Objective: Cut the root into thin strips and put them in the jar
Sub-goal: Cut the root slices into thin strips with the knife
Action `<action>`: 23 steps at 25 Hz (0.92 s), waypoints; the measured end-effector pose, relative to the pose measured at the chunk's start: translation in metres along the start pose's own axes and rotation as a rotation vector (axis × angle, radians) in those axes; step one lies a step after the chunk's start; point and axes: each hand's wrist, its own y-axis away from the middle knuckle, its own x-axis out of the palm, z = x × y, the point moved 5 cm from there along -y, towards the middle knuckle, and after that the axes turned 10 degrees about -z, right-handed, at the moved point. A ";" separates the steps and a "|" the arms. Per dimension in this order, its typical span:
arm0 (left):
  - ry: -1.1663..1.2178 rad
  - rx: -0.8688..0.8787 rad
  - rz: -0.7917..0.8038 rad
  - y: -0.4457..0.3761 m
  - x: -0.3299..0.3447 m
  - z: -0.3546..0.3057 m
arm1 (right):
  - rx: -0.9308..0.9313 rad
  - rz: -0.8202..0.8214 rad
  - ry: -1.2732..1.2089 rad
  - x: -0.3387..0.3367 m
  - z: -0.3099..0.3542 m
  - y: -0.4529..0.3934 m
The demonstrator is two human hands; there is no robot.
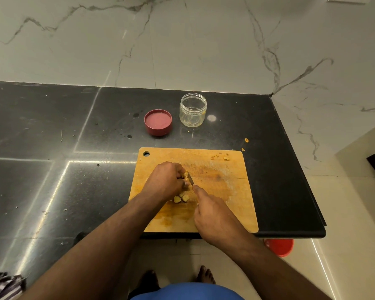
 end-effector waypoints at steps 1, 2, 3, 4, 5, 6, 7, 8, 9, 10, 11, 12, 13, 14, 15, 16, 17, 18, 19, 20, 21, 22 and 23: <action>-0.002 -0.003 -0.005 0.001 0.000 0.001 | -0.002 0.005 0.000 0.000 -0.002 0.004; 0.001 -0.004 -0.008 0.002 -0.001 0.001 | -0.005 0.009 -0.003 0.000 -0.004 0.009; 0.005 -0.002 -0.011 0.002 -0.001 0.001 | -0.005 0.007 -0.008 0.000 -0.006 0.013; 0.011 -0.002 -0.013 0.001 0.000 0.001 | -0.009 -0.005 -0.008 0.000 -0.007 0.015; 0.018 -0.006 -0.013 0.001 0.000 0.002 | -0.016 -0.016 -0.001 0.000 -0.009 0.015; 0.022 -0.009 -0.011 0.001 0.000 0.002 | -0.026 -0.024 0.012 0.001 -0.010 0.014; 0.022 -0.012 -0.008 0.001 -0.001 0.002 | -0.039 -0.032 0.029 0.002 -0.010 0.014; 0.027 -0.016 -0.007 0.001 -0.001 0.003 | -0.055 -0.039 0.050 0.002 -0.011 0.015; 0.039 -0.021 -0.004 0.001 0.000 0.004 | -0.070 -0.045 0.074 0.000 -0.013 0.016; 0.053 -0.026 0.003 0.000 0.000 0.006 | -0.084 -0.051 0.098 -0.004 -0.016 0.016; 0.065 -0.030 0.014 0.000 0.000 0.007 | -0.094 -0.054 0.123 -0.008 -0.020 0.015; 0.072 -0.031 0.024 0.000 0.001 0.007 | -0.093 -0.062 0.146 -0.015 -0.027 0.013; 0.077 -0.032 0.032 0.001 0.001 0.008 | -0.077 -0.084 0.162 -0.023 -0.033 0.010; 0.083 -0.032 0.039 0.000 0.001 0.008 | -0.055 -0.125 0.173 -0.032 -0.040 0.006; 0.088 -0.032 0.043 0.000 0.001 0.008 | -0.042 -0.173 0.171 -0.039 -0.044 0.003; 0.091 -0.032 0.047 0.000 0.000 0.008 | -0.047 -0.203 0.153 -0.043 -0.047 0.001; 0.093 -0.031 0.049 0.000 0.000 0.008 | -0.065 -0.204 0.126 -0.045 -0.047 0.000; 0.094 -0.030 0.052 0.000 0.000 0.008 | -0.086 -0.185 0.098 -0.044 -0.045 0.001; 0.091 -0.027 0.055 0.000 0.000 0.008 | -0.103 -0.157 0.078 -0.041 -0.043 0.003; 0.085 -0.021 0.056 0.000 0.000 0.007 | -0.114 -0.135 0.067 -0.039 -0.042 0.003; 0.080 -0.015 0.055 0.000 0.000 0.007 | -0.116 -0.120 0.063 -0.037 -0.043 0.003; 0.079 -0.014 0.055 0.000 0.000 0.006 | -0.117 -0.109 0.062 -0.037 -0.045 0.002; 0.081 -0.017 0.054 0.000 0.000 0.006 | -0.117 -0.100 0.058 -0.038 -0.047 0.002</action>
